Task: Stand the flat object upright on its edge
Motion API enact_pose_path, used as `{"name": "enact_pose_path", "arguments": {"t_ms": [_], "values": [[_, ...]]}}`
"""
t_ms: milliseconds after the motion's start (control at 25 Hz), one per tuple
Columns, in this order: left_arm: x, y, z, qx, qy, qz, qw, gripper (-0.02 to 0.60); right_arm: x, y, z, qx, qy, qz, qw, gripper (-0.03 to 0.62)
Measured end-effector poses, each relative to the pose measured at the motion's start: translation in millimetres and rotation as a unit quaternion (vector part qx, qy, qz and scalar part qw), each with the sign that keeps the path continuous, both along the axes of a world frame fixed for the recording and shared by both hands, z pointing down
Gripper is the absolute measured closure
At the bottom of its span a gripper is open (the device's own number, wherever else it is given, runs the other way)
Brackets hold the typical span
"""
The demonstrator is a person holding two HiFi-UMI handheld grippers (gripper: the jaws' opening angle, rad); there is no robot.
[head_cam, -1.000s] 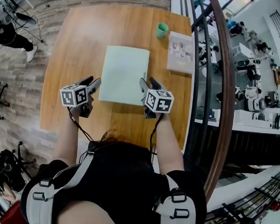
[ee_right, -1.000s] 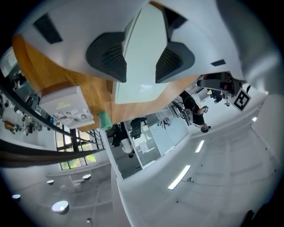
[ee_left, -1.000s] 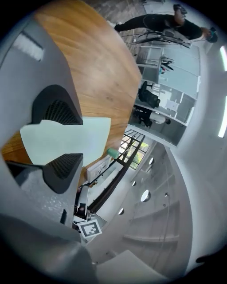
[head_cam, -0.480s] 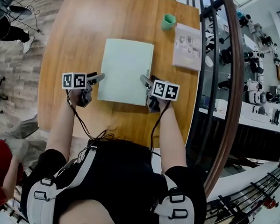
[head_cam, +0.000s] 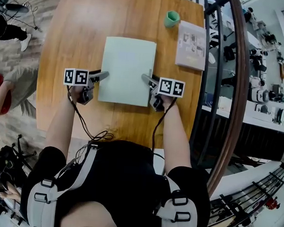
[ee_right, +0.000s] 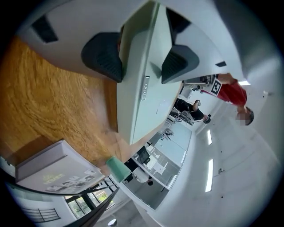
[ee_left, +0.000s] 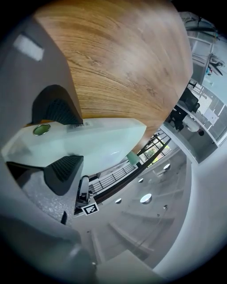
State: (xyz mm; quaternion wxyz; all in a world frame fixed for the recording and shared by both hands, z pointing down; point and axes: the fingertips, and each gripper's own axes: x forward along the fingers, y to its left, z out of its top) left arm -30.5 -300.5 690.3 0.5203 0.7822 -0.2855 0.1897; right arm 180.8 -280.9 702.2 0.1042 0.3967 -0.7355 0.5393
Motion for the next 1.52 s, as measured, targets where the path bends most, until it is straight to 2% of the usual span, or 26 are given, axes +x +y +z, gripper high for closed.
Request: {"name": "enact_pose_path", "arguments": {"t_ms": [320,480,600,800,1040,1320,1520], "values": [[6.6,4.8,-14.3,0.06,-0.01,0.011,0.9981,0.362,2.7,10.5,-9.9,0.035,0.034,-0.002,0.999,0.321],[10.8,3.5,-35.5,0.115,-0.017,0.03,0.9928,0.364,6.3,10.0,-34.5,0.088,0.066,-0.012,0.994,0.321],[15.1,4.3,-58.0,0.167,-0.028,0.052,0.9842,0.364,9.3,10.1,-59.2,0.139,0.104,-0.024,0.984,0.321],[18.8,6.7,-88.8,0.25,-0.053,0.075,0.9637,0.367,12.5,8.0,-97.0,0.227,0.172,-0.046,0.957,0.321],[12.7,8.9,-117.2,0.333,-0.085,0.068,0.9367,0.37,5.7,5.2,-131.8,0.319,0.23,-0.057,0.918,0.321],[-5.5,-2.8,-159.8,0.43,-0.128,0.046,0.8924,0.374,-13.2,-15.4,-169.1,0.401,0.268,-0.062,0.874,0.322],[-24.3,-21.2,-178.5,0.472,-0.159,0.032,0.8663,0.379,-32.3,-42.9,-189.1,0.438,0.294,-0.064,0.847,0.324]]}}
